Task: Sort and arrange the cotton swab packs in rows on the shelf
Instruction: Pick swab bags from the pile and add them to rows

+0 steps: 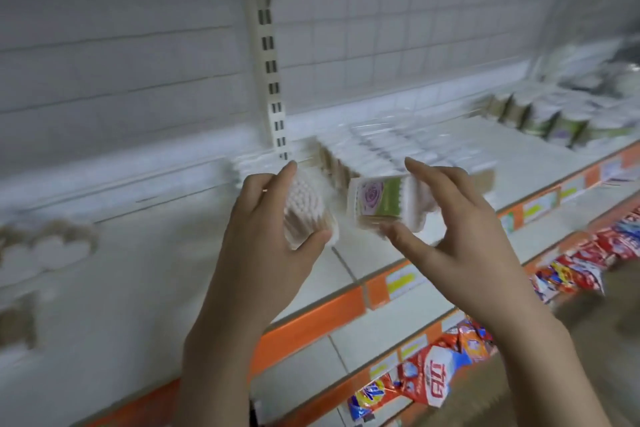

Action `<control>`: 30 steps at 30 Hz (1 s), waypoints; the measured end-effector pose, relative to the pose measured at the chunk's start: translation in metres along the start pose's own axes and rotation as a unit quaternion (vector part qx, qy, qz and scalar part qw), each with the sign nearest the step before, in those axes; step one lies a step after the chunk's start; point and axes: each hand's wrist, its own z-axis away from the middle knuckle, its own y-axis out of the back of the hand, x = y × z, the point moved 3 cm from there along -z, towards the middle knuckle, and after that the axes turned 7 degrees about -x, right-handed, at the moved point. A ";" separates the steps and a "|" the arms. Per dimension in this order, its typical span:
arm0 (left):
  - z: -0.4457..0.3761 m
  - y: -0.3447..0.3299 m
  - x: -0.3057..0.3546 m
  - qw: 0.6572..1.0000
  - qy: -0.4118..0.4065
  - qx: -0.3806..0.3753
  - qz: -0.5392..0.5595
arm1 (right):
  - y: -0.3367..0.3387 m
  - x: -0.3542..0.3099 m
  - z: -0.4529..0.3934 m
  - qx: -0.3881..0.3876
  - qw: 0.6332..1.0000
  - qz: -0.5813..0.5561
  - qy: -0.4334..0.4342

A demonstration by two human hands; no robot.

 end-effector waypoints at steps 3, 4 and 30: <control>-0.010 -0.038 0.038 1.000 -0.007 -0.008 0.001 | 0.031 0.041 0.009 0.002 1.000 0.012 -0.018; -0.012 -0.049 0.048 1.000 -0.009 -0.012 0.001 | 0.039 0.053 0.011 0.000 1.000 0.016 -0.025; -0.125 -0.120 0.095 0.996 -0.031 0.072 0.040 | 0.100 0.144 -0.071 0.024 0.999 0.046 0.010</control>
